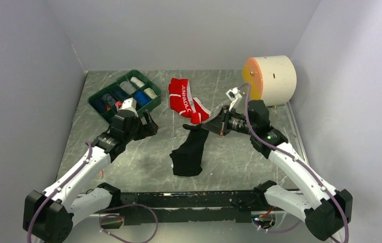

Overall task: Roll the underwear
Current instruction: Flatten out the underwear at the center of the board.

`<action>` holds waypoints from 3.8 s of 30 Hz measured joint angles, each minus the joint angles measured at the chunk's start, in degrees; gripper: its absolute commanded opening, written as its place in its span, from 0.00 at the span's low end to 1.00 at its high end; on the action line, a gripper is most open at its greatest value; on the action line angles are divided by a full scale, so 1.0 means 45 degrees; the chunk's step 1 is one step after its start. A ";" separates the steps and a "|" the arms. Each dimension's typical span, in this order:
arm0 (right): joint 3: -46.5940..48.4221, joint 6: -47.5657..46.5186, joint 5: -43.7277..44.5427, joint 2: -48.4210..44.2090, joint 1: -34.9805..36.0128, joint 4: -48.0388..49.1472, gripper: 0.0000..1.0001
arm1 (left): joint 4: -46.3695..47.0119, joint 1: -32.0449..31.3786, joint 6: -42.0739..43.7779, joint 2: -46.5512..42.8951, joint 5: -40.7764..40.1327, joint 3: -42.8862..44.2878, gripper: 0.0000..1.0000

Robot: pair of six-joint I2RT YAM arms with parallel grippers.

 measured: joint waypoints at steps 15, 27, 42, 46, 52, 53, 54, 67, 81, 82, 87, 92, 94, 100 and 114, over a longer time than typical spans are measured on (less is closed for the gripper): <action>0.3643 -0.2924 0.2608 -0.1088 -0.0894 -0.5144 0.01 | -0.0214 -0.0010 0.0724 -0.0112 0.1331 0.0102 0.87; 0.1447 -0.1511 0.0355 0.4279 0.5212 -0.1894 0.63 | -0.1753 -0.0019 0.0175 -0.1885 -0.1146 0.0602 0.96; 0.1593 -0.2526 0.6523 0.3721 0.0209 -0.2909 0.89 | -0.1608 -0.0019 0.0374 -0.0622 0.0855 0.0131 0.91; 0.1457 -0.2861 0.6640 0.4867 -0.1166 -0.3526 0.76 | -0.1316 -0.0199 -0.0039 -0.0039 0.2089 -0.1205 0.90; 0.1467 -0.3390 0.5377 0.7660 -0.1107 -0.4046 0.62 | -0.1511 -0.1336 -0.0845 0.0345 0.2579 -0.2205 0.89; 0.1467 -0.3439 0.5270 0.7873 -0.1107 -0.4104 0.60 | -0.1491 -0.1501 -0.0937 0.0330 0.2584 -0.2215 0.89; 0.1472 -0.3521 0.5066 0.8131 -0.1107 -0.4153 0.59 | -0.1428 -0.1685 -0.1059 0.0316 0.2599 -0.2244 0.88; 0.2346 -0.4362 0.3390 0.9510 -0.1107 -0.4177 0.00 | -0.1297 -0.2370 -0.1957 0.0092 0.3385 -0.3337 0.69; 0.1384 -0.3337 0.3283 0.7660 -0.1107 -0.3322 0.00 | -0.1783 -0.2623 -0.2351 -0.0291 0.4017 -0.3667 0.62; 0.1316 -0.3254 0.3274 0.7655 -0.1107 -0.3279 0.00 | -0.1763 -0.2633 -0.2438 -0.0311 0.4041 -0.3701 0.62; 0.1098 -0.2982 0.3181 0.7655 -0.1107 -0.3133 0.00 | -0.1209 -0.2725 -0.3143 -0.0447 0.4580 -0.4294 0.53; 0.1098 -0.2793 0.2997 0.7650 -0.1107 -0.2948 0.00 | -0.0724 -0.2764 -0.3638 -0.0510 0.4668 -0.4648 0.35; 0.1098 -0.2788 0.2968 0.7601 -0.1107 -0.2953 0.00 | -0.0544 -0.2769 -0.3784 -0.0481 0.4488 -0.4736 0.17; 0.1098 -0.2691 0.2905 0.6232 -0.1107 -0.2987 0.00 | 0.0724 -0.2778 -0.4177 -0.0321 0.4012 -0.5037 0.05; 0.1093 -0.2025 0.3303 -0.1588 -0.1146 -0.3084 0.00 | -0.2429 -0.2798 -0.0894 -0.2973 0.0743 0.2035 0.05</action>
